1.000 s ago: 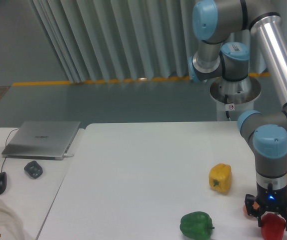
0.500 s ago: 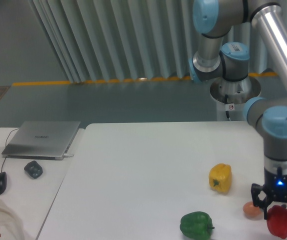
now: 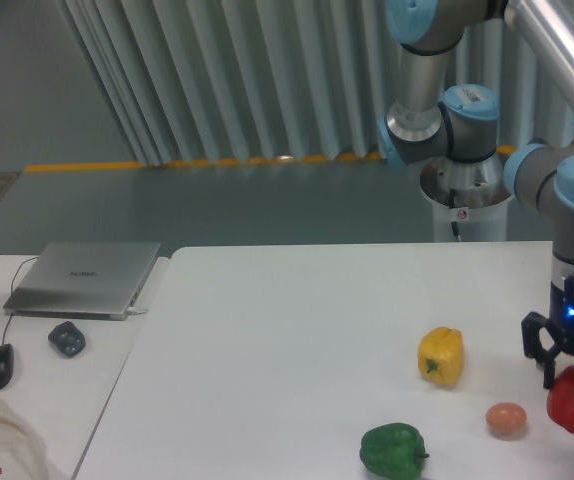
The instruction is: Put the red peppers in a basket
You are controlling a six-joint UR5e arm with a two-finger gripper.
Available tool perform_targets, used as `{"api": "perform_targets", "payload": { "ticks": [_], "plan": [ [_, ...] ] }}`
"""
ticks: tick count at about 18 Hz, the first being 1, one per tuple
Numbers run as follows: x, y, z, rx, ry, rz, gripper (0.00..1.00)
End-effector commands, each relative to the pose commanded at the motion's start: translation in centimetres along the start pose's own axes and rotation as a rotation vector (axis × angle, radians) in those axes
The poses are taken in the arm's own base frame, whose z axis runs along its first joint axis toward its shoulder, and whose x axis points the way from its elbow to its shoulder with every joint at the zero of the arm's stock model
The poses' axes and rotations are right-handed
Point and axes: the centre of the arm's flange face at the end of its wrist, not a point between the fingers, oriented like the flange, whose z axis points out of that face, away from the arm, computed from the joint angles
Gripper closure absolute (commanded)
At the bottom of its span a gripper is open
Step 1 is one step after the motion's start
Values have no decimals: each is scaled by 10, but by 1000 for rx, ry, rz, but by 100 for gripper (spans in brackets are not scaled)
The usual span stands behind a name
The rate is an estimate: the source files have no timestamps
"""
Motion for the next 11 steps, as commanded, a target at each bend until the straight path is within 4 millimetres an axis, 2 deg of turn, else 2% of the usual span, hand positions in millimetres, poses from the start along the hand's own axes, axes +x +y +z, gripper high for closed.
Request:
{"api": "perform_targets", "payload": {
  "ticks": [5, 6, 8, 9, 11],
  "plan": [
    [-10, 52, -8, -42, 85, 281, 47],
    [-11, 62, -5, -47, 103, 302, 47],
    [-14, 85, -12, -55, 121, 296, 47],
    [-12, 91, -16, -59, 141, 321, 47],
    [-19, 117, -18, -91, 183, 402, 47]
  ]
}}
